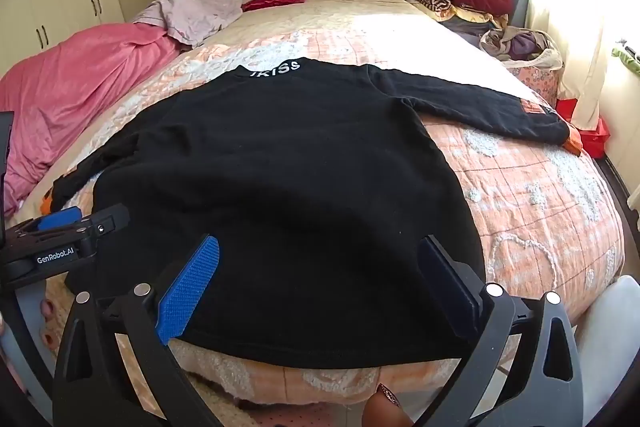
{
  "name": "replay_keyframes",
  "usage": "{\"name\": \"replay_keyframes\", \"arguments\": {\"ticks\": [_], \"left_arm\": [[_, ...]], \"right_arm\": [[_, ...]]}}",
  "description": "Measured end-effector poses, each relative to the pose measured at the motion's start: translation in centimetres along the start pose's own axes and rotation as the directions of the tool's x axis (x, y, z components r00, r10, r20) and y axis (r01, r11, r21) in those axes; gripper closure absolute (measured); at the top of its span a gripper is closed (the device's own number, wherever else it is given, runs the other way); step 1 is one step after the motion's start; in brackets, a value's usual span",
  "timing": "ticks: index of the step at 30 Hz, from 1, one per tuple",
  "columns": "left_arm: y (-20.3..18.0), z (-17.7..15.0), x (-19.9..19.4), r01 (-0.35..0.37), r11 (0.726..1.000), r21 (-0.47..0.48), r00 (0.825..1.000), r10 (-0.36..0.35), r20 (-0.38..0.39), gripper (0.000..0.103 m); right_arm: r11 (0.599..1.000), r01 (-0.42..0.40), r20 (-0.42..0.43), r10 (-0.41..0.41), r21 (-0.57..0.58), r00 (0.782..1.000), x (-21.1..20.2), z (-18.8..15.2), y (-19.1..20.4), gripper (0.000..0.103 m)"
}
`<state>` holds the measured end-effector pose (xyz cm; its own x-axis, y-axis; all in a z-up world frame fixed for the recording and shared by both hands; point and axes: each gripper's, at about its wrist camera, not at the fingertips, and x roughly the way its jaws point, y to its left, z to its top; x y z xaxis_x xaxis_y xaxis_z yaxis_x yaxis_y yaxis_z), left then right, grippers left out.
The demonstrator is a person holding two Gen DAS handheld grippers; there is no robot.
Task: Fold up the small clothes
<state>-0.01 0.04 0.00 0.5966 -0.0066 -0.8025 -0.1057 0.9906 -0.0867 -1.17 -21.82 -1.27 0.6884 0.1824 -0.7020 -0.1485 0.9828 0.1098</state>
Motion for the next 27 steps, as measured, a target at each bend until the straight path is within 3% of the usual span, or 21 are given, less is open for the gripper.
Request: {"name": "replay_keyframes", "arguments": {"ticks": [27], "left_arm": [[0.1,0.0,-0.9,0.003,1.000,-0.002,1.000,-0.003,0.011,0.009]], "right_arm": [[1.000,0.001,0.014,0.000,-0.011,1.000,-0.7,-0.4,0.8,0.004]]}}
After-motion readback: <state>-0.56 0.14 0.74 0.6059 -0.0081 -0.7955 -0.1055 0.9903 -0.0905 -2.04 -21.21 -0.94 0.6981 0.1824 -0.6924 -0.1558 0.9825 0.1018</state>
